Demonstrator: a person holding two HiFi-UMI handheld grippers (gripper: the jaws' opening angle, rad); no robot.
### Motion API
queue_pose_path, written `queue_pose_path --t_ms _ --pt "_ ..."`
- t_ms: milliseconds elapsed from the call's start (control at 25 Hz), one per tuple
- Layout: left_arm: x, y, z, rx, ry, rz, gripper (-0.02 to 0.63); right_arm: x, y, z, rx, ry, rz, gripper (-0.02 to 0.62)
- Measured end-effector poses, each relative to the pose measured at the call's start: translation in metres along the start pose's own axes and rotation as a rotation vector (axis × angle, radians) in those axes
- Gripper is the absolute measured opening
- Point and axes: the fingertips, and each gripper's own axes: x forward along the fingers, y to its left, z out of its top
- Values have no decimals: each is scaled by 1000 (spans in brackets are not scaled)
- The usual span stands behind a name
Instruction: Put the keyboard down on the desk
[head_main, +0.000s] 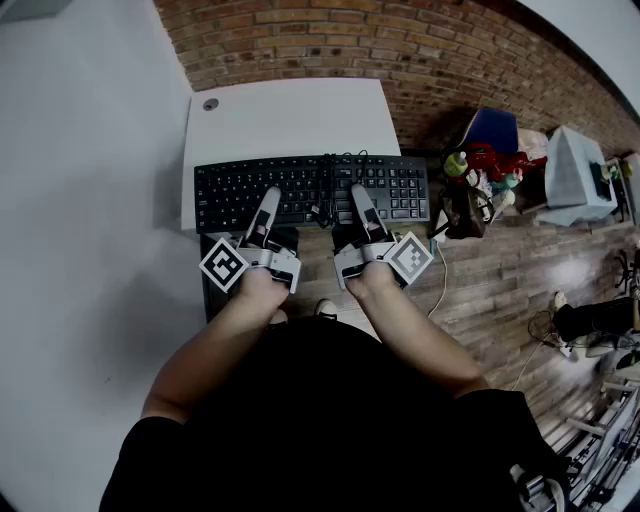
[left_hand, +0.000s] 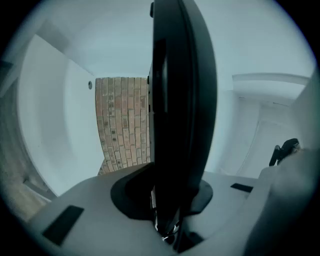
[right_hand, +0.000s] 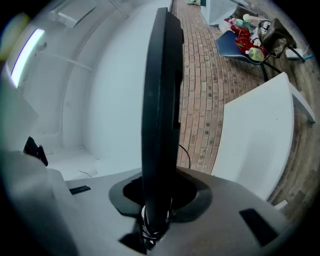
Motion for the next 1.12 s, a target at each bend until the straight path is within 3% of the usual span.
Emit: queue_pose_path --t_ms 400,1120 --pt "1 17 -4 -4 -8 9 80 -1 -18 5 -12 14 -19 106" --pt "44 26 -53 7 -66 15 80 -1 -30 73 20 67 10 106"
